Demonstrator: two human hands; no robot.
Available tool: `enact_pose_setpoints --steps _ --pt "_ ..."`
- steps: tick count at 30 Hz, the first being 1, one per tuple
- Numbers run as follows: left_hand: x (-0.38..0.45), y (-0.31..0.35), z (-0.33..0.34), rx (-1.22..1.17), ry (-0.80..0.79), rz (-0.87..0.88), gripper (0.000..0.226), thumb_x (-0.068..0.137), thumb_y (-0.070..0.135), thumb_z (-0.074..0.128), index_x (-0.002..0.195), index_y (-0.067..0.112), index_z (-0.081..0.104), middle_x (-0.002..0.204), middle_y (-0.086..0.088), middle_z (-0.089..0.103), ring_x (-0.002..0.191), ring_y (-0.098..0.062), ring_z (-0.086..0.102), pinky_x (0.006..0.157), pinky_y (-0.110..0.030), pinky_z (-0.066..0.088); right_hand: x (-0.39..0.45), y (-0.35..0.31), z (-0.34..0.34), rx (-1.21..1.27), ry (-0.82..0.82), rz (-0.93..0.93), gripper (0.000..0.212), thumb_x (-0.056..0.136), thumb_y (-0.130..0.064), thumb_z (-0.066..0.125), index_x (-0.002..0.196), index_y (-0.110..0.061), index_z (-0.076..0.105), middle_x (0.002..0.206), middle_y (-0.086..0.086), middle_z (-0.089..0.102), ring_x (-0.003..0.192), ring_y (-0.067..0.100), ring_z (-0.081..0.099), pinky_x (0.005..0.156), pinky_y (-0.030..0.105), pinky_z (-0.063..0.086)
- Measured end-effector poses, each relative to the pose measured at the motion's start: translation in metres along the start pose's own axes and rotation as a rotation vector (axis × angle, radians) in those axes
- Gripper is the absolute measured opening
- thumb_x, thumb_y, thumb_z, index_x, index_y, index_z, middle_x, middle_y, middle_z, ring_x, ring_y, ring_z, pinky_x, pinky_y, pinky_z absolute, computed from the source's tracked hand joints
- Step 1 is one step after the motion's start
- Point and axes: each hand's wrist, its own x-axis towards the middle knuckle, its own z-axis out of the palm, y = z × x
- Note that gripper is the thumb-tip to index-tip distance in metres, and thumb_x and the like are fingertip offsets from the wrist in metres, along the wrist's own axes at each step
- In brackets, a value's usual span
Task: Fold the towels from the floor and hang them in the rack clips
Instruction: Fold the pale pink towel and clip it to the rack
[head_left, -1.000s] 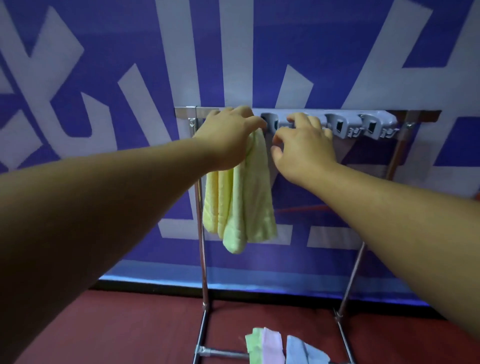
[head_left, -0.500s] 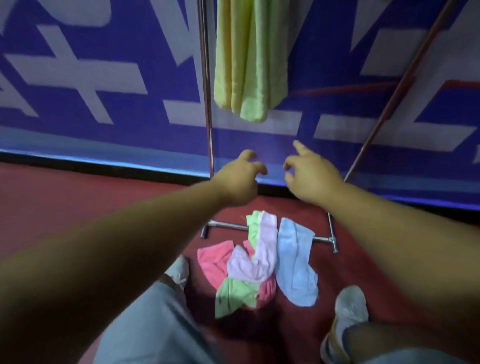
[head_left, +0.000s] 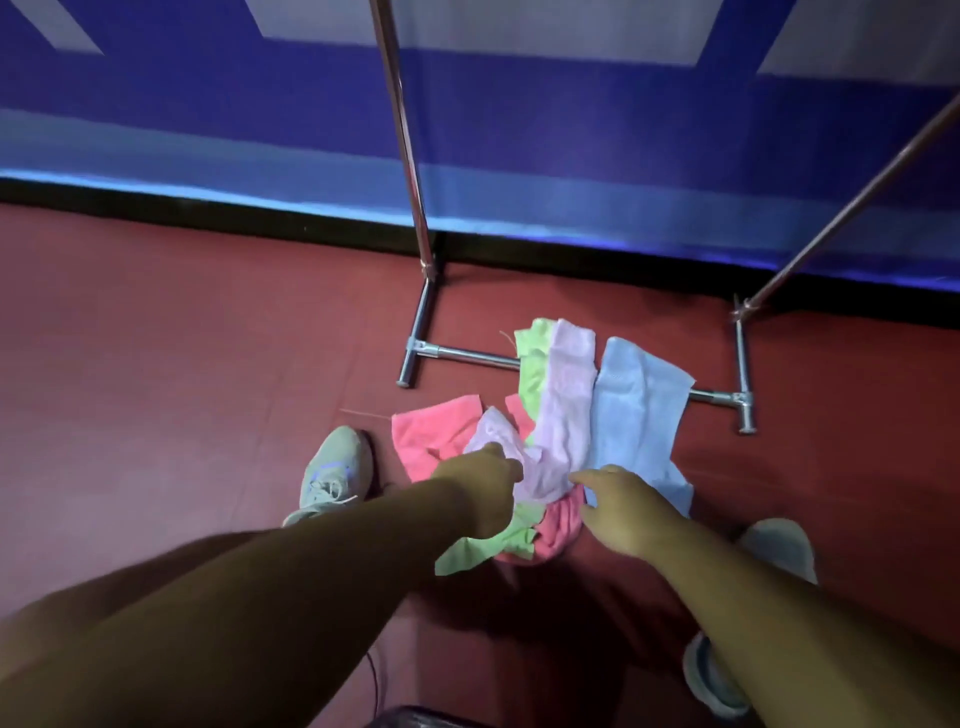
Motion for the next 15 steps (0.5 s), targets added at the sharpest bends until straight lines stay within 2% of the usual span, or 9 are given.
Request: enact_pose_setpoints --steps 2,5,7,10,13,15 --pt "0.022 -0.008 0.017 -0.024 -0.063 -0.018 0.046 0.091 0.023 0.048 0.137 0.025 0.047 0.140 -0.005 0.040 0.124 -0.029 0.051 0.099 -0.044 0.047 0.026 0.003 0.018 0.005 -0.035 -0.014 0.041 0.091 -0.017 0.052 0.131 -0.023 0.061 0.133 0.006 0.055 0.122 0.026 0.055 0.103 0.032 0.042" --pt "0.048 -0.022 0.040 -0.062 -0.116 -0.048 0.045 0.089 0.020 0.048 0.134 0.025 0.049 0.135 -0.004 0.042 0.119 -0.031 0.055 0.094 -0.046 0.050 0.066 0.001 0.041 -0.020 -0.116 -0.045 0.043 0.094 -0.018 0.049 0.135 -0.027 0.057 0.156 -0.003 0.034 0.136 0.023 0.044 0.109 0.029 0.037" --pt "0.063 -0.032 0.051 -0.062 -0.142 -0.056 0.045 0.090 0.019 0.047 0.135 0.026 0.048 0.135 -0.003 0.042 0.119 -0.029 0.055 0.093 -0.045 0.051 0.092 -0.004 0.055 -0.052 -0.149 -0.078 0.042 0.093 -0.018 0.049 0.133 -0.028 0.058 0.161 -0.004 0.023 0.143 0.022 0.034 0.110 0.032 0.036" --pt "0.082 -0.050 0.065 -0.079 -0.168 -0.089 0.042 0.093 0.023 0.046 0.135 0.027 0.048 0.134 -0.002 0.044 0.119 -0.026 0.054 0.094 -0.044 0.050 0.128 -0.015 0.077 -0.095 -0.203 -0.075 0.033 0.092 -0.024 0.049 0.122 -0.024 0.062 0.151 -0.001 0.038 0.130 0.027 0.047 0.101 0.039 0.045" --pt "0.095 -0.065 0.076 -0.088 -0.197 -0.130 0.040 0.094 0.025 0.045 0.133 0.027 0.049 0.133 -0.003 0.046 0.122 -0.025 0.052 0.098 -0.044 0.048 0.155 -0.018 0.100 -0.161 -0.292 0.008 0.041 0.092 -0.028 0.053 0.131 -0.018 0.057 0.139 0.004 0.051 0.120 0.029 0.056 0.096 0.040 0.048" --pt "0.100 -0.071 0.078 -0.114 -0.199 -0.152 0.040 0.094 0.023 0.044 0.133 0.026 0.049 0.133 -0.004 0.047 0.122 -0.025 0.051 0.098 -0.043 0.047 0.162 -0.016 0.102 -0.146 -0.204 0.077 0.035 0.093 -0.020 0.052 0.126 -0.014 0.063 0.131 0.007 0.058 0.115 0.029 0.059 0.093 0.033 0.048"
